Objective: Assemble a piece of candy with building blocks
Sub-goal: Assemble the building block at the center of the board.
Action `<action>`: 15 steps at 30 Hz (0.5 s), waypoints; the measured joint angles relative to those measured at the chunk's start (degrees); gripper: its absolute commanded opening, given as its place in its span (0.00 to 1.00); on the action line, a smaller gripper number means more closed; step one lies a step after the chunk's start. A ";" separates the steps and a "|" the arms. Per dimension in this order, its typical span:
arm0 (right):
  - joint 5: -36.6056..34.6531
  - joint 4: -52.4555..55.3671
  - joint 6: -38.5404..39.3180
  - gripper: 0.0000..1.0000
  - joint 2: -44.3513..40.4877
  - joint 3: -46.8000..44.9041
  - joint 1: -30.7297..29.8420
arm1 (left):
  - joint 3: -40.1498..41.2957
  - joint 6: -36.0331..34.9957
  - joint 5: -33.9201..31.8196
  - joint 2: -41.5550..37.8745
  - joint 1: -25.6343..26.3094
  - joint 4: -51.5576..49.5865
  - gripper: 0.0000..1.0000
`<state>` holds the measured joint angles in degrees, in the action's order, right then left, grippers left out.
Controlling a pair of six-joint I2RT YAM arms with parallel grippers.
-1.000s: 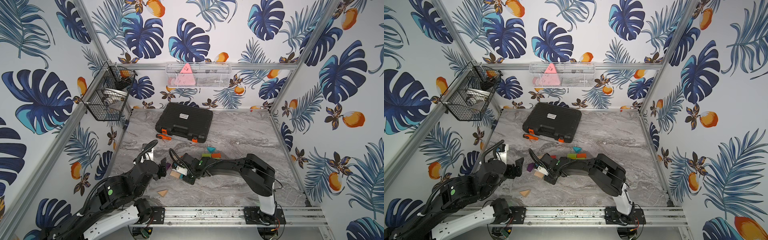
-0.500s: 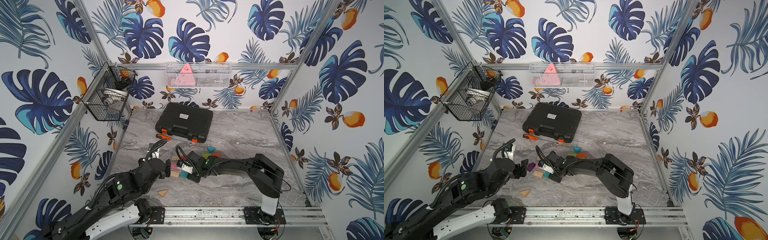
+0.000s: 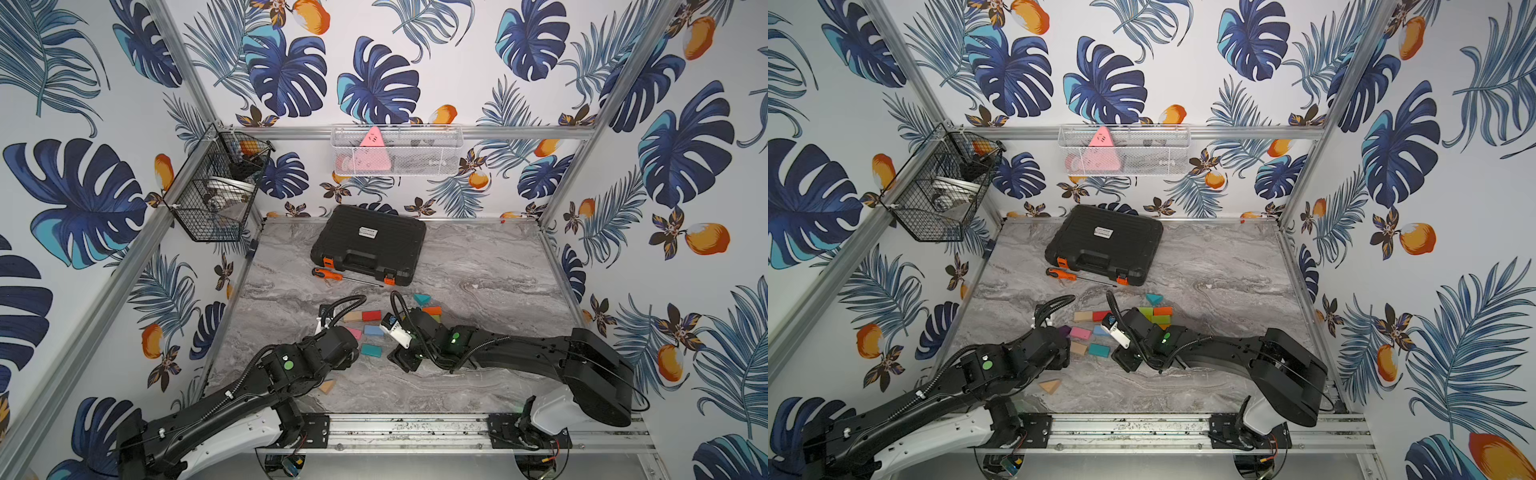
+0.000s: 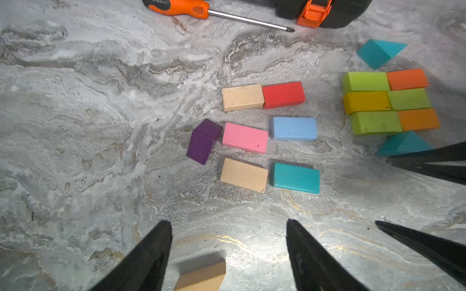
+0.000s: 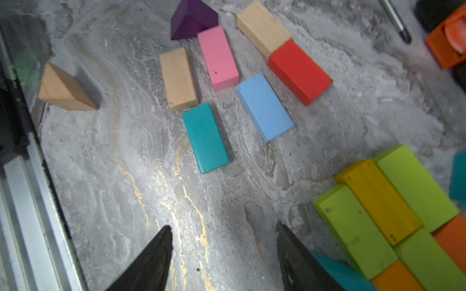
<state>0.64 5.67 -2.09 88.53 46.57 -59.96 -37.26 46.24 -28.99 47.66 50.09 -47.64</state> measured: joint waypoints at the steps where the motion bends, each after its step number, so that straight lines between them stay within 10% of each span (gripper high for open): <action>1: -0.11 -0.96 -1.57 0.70 0.55 -0.48 -0.04 | 0.66 0.48 0.44 1.25 -0.11 0.15 0.73; 15: -4.02 -7.78 -12.55 0.74 8.00 0.92 -3.13 | 5.64 1.64 11.13 13.92 -11.17 8.59 0.61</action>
<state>-3.38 -2.11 -14.63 96.53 47.48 -63.09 -31.62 47.88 -17.87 61.58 38.92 -39.05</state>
